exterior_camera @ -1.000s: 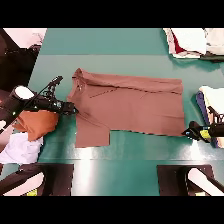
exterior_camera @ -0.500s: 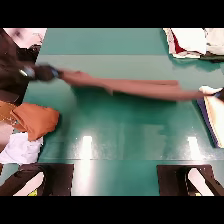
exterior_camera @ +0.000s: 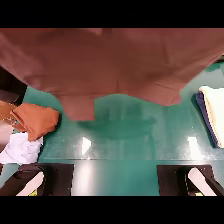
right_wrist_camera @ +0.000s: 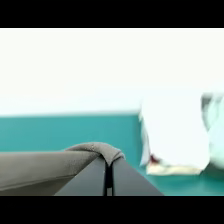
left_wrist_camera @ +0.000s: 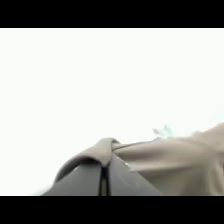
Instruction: Fold the shirts.
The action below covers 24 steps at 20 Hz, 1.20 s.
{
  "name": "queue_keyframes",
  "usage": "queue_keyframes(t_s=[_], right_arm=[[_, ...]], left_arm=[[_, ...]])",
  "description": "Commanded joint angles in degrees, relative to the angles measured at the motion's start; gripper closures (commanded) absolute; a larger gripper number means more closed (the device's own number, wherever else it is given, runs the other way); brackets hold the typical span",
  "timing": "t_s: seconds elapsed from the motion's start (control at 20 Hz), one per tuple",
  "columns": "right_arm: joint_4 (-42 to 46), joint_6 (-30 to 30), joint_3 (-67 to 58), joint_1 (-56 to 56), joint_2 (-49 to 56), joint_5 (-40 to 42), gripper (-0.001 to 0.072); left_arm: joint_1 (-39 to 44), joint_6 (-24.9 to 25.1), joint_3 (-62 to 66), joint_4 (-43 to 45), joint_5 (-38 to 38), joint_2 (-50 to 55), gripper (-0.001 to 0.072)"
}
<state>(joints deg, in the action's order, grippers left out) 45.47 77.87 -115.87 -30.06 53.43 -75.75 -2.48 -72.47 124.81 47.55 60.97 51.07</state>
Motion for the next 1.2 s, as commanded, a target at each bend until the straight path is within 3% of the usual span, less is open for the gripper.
queue_keyframes(t_s=[0.0,0.15,0.3,0.5,0.65,0.75,0.95,1.15], right_arm=[[-0.26,1.18,-8.24,-4.92,-0.90,-0.94,0.0692],[-0.22,1.11,-0.42,-8.68,-5.31,-0.94,0.0693],[-0.72,1.14,3.13,-7.63,-2.93,-3.76,0.0693],[7.45,2.56,-0.61,4.17,10.25,-11.54,0.0693],[19.45,6.86,1.51,16.02,21.53,-15.69,0.0693],[22.84,7.87,4.87,21.09,28.50,-17.05,0.0694],[23.71,8.11,8.26,25.62,40.83,-10.71,0.0693],[23.65,9.18,8.26,26.82,47.71,3.17,0.0693]], left_arm=[[-0.07,-1.73,5.42,-3.58,-2.01,-2.75,0.0684],[-0.07,-1.92,4.83,-5.97,1.14,-2.80,0.0684],[-0.07,-3.34,-7.13,-6.01,1.70,-2.80,0.0684],[-0.04,-3.65,-27.98,-5.99,3.52,1.88,0.0684],[-0.07,-3.30,-35.04,-5.79,6.62,11.13,0.0683],[-0.04,-1.97,-35.93,-5.03,7.39,18.84,0.0683],[-0.07,2.16,-35.93,-4.72,2.67,33.38,0.0683],[-0.07,6.73,-35.89,-5.33,-5.79,41.88,0.0683]])
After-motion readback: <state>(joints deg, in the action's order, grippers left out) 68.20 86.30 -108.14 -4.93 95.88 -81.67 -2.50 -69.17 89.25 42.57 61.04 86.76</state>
